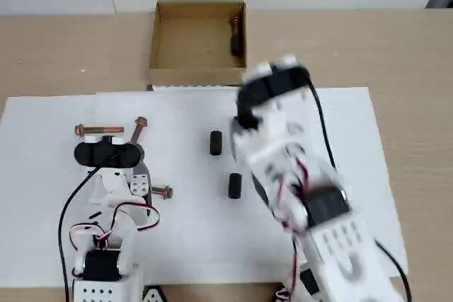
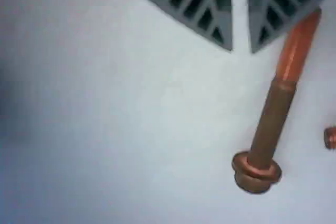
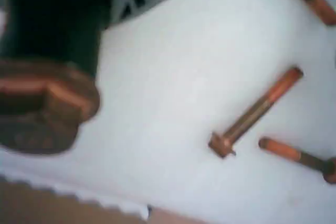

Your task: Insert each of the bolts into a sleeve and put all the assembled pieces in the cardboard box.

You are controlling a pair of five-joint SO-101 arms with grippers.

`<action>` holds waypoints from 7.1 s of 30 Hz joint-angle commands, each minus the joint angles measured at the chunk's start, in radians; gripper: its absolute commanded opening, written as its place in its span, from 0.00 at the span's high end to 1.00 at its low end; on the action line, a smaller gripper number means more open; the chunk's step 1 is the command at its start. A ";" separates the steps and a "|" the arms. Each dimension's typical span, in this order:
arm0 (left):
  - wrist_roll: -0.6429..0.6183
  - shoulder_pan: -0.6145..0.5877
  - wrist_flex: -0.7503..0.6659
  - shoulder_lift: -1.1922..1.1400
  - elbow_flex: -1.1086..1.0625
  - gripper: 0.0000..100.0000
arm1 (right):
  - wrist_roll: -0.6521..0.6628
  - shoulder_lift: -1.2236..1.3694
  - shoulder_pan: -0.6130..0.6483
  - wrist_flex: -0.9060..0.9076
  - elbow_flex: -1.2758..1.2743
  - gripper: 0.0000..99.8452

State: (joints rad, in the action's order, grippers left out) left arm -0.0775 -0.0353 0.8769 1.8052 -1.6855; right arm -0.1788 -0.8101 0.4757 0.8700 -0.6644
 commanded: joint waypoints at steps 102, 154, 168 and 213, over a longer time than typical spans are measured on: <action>0.003 -0.003 0.005 0.011 0.004 0.99 | -0.130 1.244 0.088 0.796 1.158 0.99; 0.005 -0.002 0.005 0.011 0.004 0.99 | -0.123 1.107 0.102 0.826 1.292 1.00; 0.003 -0.009 0.015 0.009 0.028 0.99 | -0.121 0.601 -0.024 0.852 1.102 1.00; 0.176 -0.123 0.543 -1.392 1.311 0.99 | -0.086 -0.704 -0.277 0.510 -0.391 1.00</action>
State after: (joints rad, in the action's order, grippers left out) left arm 0.0913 -0.1550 1.3541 0.5562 -0.5025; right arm -0.2754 -1.5006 0.1995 1.4039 -1.0602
